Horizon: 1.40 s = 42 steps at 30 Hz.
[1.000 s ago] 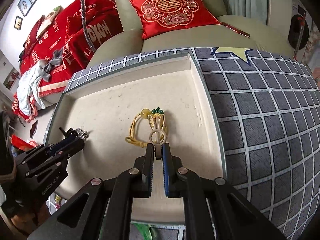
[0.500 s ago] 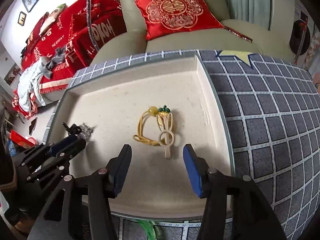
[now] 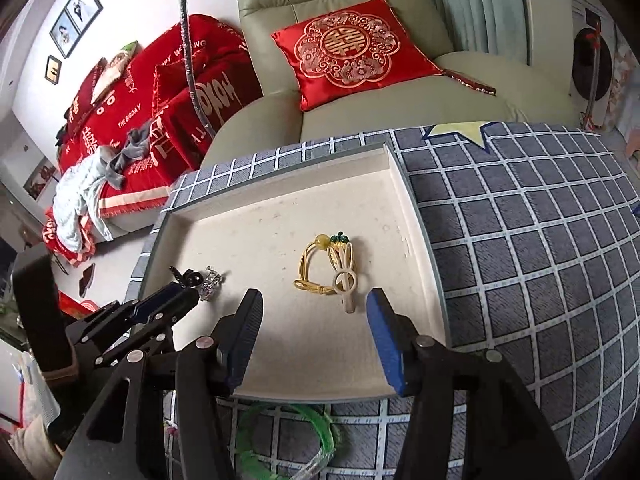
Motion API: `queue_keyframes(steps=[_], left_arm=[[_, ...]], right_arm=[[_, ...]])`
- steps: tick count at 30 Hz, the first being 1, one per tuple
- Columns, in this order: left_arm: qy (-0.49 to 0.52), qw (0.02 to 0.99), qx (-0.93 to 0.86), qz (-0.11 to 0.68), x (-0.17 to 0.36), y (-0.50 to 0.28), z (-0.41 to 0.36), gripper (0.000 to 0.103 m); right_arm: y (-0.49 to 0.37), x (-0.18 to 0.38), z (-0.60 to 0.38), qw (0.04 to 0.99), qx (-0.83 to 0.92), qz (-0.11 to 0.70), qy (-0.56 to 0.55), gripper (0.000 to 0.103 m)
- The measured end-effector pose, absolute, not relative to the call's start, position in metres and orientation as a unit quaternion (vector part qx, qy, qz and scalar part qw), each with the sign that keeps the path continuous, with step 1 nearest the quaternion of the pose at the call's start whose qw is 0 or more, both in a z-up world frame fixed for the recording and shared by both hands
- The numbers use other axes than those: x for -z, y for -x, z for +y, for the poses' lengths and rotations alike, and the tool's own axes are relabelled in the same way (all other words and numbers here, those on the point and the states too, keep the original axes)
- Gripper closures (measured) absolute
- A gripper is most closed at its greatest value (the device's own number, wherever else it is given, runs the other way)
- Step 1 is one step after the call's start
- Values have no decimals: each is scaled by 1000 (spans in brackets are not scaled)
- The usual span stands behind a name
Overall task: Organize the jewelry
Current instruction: 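Place the pendant beside the claw clip and the bunny clip on the bracelet, opening both tools, then move both tools back toward the beaded bracelets and green bangle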
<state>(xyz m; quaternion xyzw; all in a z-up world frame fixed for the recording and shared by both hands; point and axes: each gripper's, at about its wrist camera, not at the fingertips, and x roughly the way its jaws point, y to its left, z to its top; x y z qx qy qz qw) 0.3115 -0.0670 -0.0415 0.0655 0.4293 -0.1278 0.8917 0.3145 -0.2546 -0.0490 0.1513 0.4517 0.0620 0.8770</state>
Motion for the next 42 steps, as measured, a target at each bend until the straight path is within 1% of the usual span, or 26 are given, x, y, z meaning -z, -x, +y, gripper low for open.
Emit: queue_keyframes(steps=[4,5,6,7,9,15,17,19,20,21,24,25,33,42], left_arm=[[-62,893,128,426,40,-311,-66,70],[-63,893,129,426,40,-311,-66,67],[-64,893,128,426,39,-311,-66,35],[-64,895,121,424,38,-310,-65,0],[-60,907,108,402,30,-305,-60,0],[-55,909,110,398,18,-301,-56,0],[-56,912,113,391,13,-295,-54,0],[-61,913,114,386,9,-289,-52,0],[-61,914,114,384,7,-284,-49,0],[-59,915,116,383,5,-280,-46,0],[-55,913,122,386,1,-269,-39,0],[-56,913,122,386,1,-266,-36,0],[-48,918,111,379,-2,-226,-7,0],[-34,897,97,429,32,-202,17,0]], right_arm=[[-310,48,-255,877,-63,451,-149,41],[-309,48,-255,877,-63,452,-150,41],[-310,48,-256,877,-63,452,-152,41],[-309,48,-257,876,-63,453,-154,41],[-308,48,-260,876,-62,452,-158,41],[-298,41,-263,879,-55,449,-154,41],[-294,38,-264,879,-57,447,-154,39],[-286,35,-264,882,-58,442,-153,14],[-282,33,-265,884,-58,437,-156,13],[-277,31,-265,886,-59,432,-160,8],[-264,27,-267,889,-66,419,-173,4],[-260,25,-268,889,-67,418,-173,0],[-235,18,-267,886,-76,423,-174,0],[-215,34,-258,872,-78,448,-179,0]])
